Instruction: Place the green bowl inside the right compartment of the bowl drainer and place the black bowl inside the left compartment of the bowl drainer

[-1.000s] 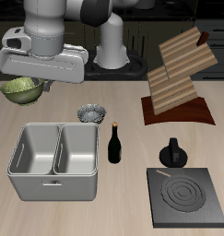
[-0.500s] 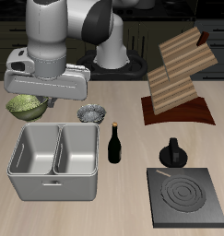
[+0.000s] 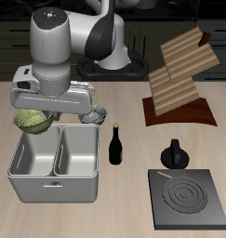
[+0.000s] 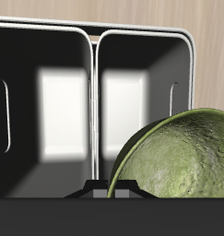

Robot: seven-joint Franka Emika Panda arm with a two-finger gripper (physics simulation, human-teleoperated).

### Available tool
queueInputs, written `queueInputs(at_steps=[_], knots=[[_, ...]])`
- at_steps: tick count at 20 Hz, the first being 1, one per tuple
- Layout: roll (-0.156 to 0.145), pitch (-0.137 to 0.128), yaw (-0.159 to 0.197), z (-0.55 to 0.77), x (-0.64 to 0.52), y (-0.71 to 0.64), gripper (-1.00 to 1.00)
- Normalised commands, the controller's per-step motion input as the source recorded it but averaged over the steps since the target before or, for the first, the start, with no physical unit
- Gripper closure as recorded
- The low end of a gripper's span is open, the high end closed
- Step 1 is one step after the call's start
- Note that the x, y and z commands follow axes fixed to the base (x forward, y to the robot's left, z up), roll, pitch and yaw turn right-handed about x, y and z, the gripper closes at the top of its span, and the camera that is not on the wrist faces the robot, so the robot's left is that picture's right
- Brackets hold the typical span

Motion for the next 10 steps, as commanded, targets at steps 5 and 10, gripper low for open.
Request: queueInputs(at_steps=[5,10], knots=[[0.011,0.027,-0.007,-0.24,-0.01,0.02,1.0],[-0.002,0.024,0.029,-0.16,-0.06,0.01,-1.0]])
